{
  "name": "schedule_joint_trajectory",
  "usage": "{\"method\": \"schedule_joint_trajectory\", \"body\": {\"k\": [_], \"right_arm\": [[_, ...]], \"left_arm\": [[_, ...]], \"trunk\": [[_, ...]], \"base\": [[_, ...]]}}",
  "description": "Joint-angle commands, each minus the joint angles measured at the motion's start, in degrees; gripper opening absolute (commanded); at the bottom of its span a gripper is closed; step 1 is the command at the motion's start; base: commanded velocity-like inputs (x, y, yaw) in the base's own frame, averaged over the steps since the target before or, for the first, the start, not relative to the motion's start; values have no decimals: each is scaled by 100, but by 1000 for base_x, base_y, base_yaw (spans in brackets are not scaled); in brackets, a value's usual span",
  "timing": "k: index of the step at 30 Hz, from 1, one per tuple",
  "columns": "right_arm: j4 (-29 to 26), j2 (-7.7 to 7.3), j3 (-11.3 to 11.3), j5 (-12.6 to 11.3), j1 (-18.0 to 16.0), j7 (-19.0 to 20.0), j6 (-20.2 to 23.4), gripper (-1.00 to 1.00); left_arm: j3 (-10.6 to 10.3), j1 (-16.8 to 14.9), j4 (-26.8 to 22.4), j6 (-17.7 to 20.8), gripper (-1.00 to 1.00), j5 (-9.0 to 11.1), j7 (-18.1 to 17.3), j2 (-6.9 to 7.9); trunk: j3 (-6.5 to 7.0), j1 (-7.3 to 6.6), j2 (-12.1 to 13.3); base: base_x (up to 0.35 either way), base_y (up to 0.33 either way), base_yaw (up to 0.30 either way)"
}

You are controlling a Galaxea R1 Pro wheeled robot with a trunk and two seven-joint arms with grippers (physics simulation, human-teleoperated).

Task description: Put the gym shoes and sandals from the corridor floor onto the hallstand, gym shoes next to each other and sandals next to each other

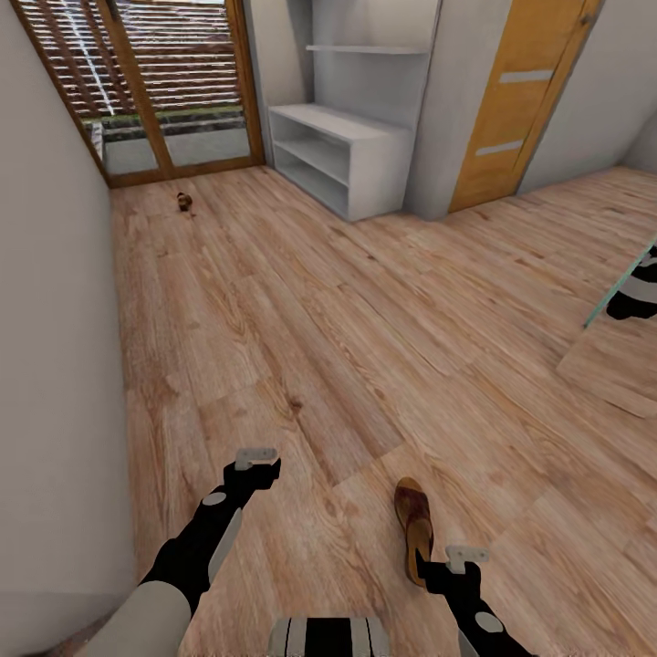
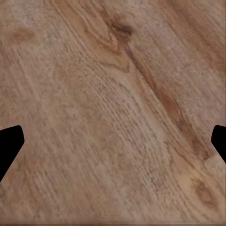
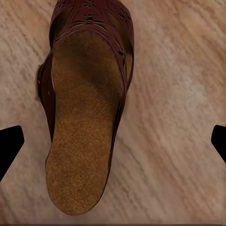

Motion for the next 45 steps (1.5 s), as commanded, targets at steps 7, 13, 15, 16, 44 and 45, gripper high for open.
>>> {"method": "schedule_joint_trajectory", "body": {"k": [7, 13, 15, 16, 44, 45], "right_arm": [[4, 1, -8, -9, -3, -2, -19, 100], [4, 1, -8, -9, -3, 0, -19, 100], [4, 1, -8, -9, -3, -1, -19, 100], [4, 1, -8, -9, -3, -1, -19, 100], [4, 1, -8, -9, -3, 2, -19, 100], [4, 1, -8, -9, -3, 0, -19, 100]], "left_arm": [[-3, 0, -11, 33, 100, 5, -1, 0], [-3, 0, -11, 33, 100, 5, -1, 0], [-3, 0, -11, 33, 100, 5, -1, 0], [-3, 0, -11, 33, 100, 5, -1, 0], [-3, 0, -11, 33, 100, 5, -1, 0], [-3, 0, -11, 33, 100, 5, -1, 0]], "trunk": [[-139, 12, -8], [-246, 22, -14], [-296, 27, -16], [-301, 27, -16], [-708, 63, -35], [-711, 63, -35]], "base": [[0, 0, 67], [0, 0, 82], [0, 0, 17], [0, 0, 49], [0, 0, 27], [0, 0, 26]]}}
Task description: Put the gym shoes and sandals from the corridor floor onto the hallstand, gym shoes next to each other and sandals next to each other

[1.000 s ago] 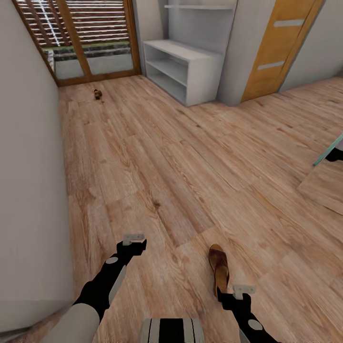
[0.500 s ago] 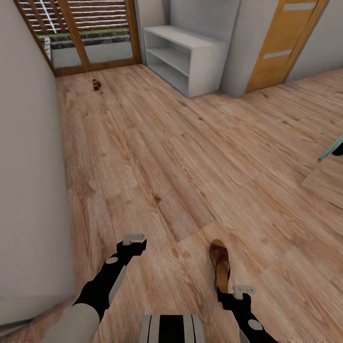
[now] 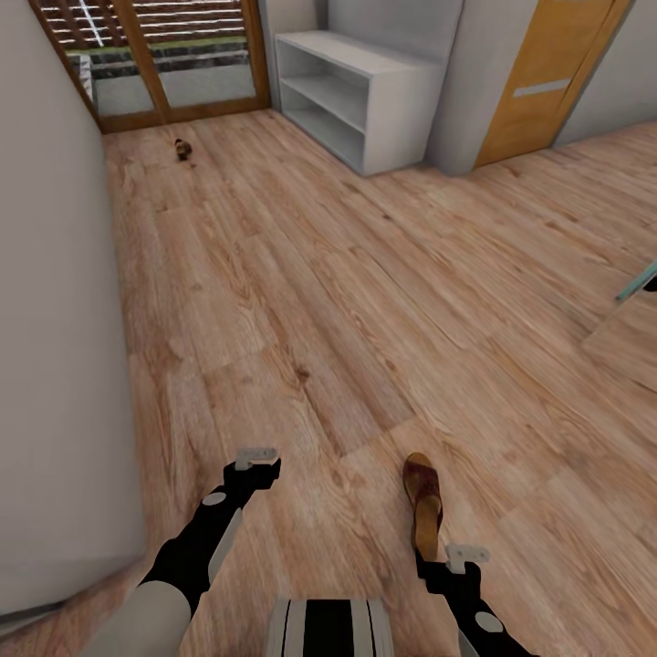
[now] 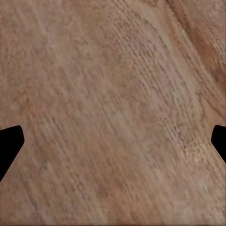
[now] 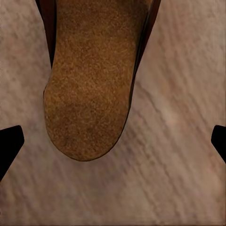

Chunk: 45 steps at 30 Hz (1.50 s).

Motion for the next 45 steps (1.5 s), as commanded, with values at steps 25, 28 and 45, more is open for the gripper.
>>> {"method": "schedule_joint_trajectory", "body": {"k": [25, 28, 45], "right_arm": [[4, 1, -8, -15, -2, 6, -19, 100], [4, 1, -8, -13, -2, 6, -19, 100], [3, 1, -8, -15, -2, 3, -19, 100]], "left_arm": [[-3, 0, -10, 33, 100, 5, -1, 0], [-3, 0, -10, 33, 100, 5, -1, 0], [-3, 0, -10, 33, 100, 5, -1, 0]], "trunk": [[-55, -1, -1], [-55, -1, -1], [-259, 17, -11]], "base": [[38, 30, 44], [0, 0, -18], [0, 0, -25]]}}
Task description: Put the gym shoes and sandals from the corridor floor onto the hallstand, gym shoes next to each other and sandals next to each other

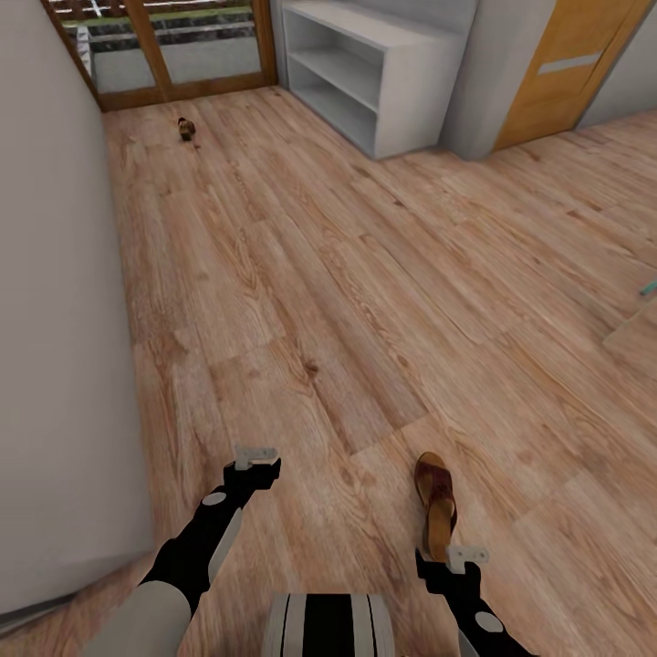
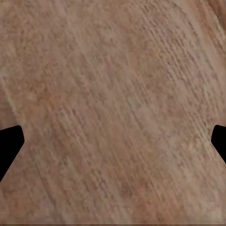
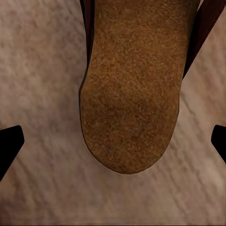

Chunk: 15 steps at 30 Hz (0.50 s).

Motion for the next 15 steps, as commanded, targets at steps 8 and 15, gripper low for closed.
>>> {"method": "schedule_joint_trajectory", "body": {"k": [8, 15], "right_arm": [[4, 1, -8, -11, -2, 0, -19, 100], [-2, 1, -8, -7, -2, -1, -19, 100]], "left_arm": [[-3, 0, -10, 33, 100, 5, -1, 0], [-3, 0, -10, 33, 100, 5, -1, 0]], "trunk": [[-191, 17, -11], [-224, 17, -11]], "base": [[0, 0, 0], [0, 0, 0]]}}
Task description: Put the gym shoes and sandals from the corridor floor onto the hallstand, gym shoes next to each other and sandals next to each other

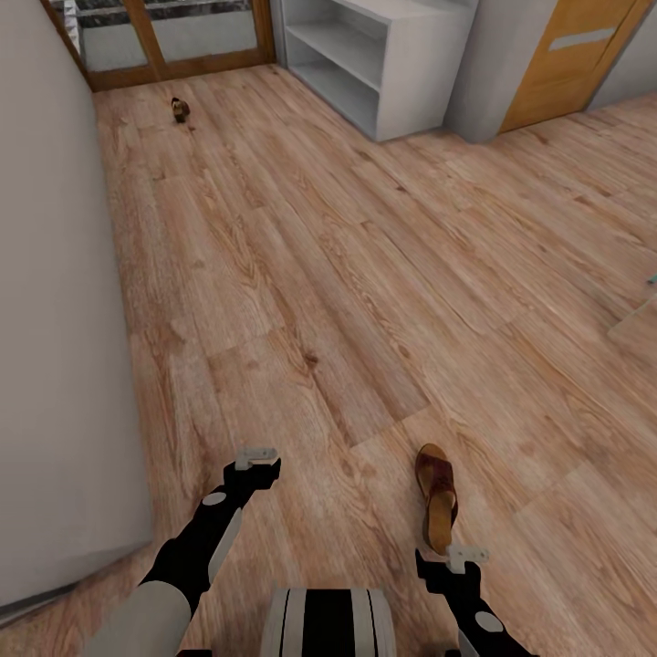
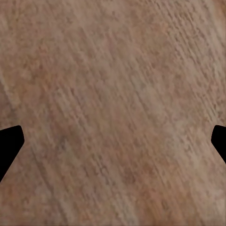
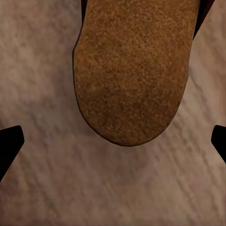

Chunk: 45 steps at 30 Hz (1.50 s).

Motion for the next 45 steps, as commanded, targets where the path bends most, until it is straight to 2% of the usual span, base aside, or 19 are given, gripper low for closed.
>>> {"method": "schedule_joint_trajectory", "body": {"k": [1, 10, 29, 37, 45], "right_arm": [[5, 1, -8, -11, -2, -3, -19, 100], [5, 1, -8, -12, -2, 1, -19, 100], [3, 1, -8, -13, -2, 1, -19, 100], [4, 1, -8, -14, -2, 1, -19, 100], [3, 1, -8, -14, -2, 2, -19, 100]], "left_arm": [[-3, 0, -10, 33, 100, 5, -1, 0], [-3, 0, -10, 33, 100, 5, -1, 0], [-3, 0, -10, 33, 100, 5, -1, 0], [-3, 0, -10, 33, 100, 5, -1, 0], [-3, 0, -10, 33, 100, 5, -1, 0]], "trunk": [[-3, -1, -1], [-4, -1, -1], [-4, -1, -1], [-183, 20, -12], [-222, 20, -12]], "base": [[0, 0, 0], [111, 0, 0], [5, 0, -9], [0, 0, -3], [0, 0, -86]]}}
